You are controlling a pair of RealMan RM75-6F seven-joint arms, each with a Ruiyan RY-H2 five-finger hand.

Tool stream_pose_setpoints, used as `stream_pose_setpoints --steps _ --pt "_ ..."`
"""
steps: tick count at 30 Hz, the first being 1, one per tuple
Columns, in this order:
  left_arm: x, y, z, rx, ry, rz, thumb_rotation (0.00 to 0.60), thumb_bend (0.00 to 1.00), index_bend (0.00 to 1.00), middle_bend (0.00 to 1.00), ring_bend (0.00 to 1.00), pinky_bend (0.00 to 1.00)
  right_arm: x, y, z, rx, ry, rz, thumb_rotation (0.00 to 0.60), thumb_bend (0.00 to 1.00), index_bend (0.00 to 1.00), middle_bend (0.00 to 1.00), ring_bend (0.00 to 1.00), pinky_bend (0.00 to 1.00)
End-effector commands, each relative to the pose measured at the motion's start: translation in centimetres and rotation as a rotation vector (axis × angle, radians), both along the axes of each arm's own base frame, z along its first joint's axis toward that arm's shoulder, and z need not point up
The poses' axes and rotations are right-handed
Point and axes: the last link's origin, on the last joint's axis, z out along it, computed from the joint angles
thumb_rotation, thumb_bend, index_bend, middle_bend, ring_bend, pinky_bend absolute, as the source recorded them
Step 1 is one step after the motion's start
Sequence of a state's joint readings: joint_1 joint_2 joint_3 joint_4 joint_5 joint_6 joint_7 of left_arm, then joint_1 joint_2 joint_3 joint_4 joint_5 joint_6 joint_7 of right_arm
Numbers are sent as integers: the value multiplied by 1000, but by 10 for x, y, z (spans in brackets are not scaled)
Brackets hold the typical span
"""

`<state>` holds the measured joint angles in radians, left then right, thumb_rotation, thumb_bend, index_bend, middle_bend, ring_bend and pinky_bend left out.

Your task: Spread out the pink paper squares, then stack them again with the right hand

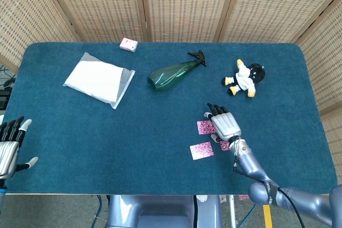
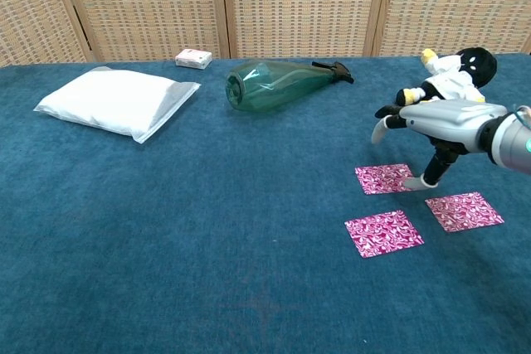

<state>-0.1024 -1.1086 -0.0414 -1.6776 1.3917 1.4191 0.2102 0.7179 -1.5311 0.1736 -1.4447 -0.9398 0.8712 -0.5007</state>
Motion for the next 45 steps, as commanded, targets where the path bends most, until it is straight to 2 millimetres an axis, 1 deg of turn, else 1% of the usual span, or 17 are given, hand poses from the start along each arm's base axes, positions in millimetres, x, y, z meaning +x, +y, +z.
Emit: stream_pose_setpoints --steps 1,12,26,33,36,45 --pt "0 0 0 1 0 0 600 152 0 0 0 0 1 -2 -7 8 2 -14 600 311 210 0 0 112" --pt "0 0 0 2 -1 3 600 152 0 0 0 0 1 -8 -17 7 43 3 600 311 211 0 0 112" --pt "0 0 0 0 -5 5 600 152 0 0 0 0 -3 -8 -26 19 78 27 600 311 214 0 0 112" --pt "0 1 0 1 -4 5 600 152 0 0 0 0 -5 -9 -31 25 85 29 600 311 239 0 0 112" --pt "0 1 0 1 -4 6 600 152 0 0 0 0 -6 -9 -32 27 84 30 600 321 264 0 0 112" --pt "0 1 0 2 -4 8 600 152 0 0 0 0 -8 -10 -35 23 84 18 600 376 448 0 0 112"
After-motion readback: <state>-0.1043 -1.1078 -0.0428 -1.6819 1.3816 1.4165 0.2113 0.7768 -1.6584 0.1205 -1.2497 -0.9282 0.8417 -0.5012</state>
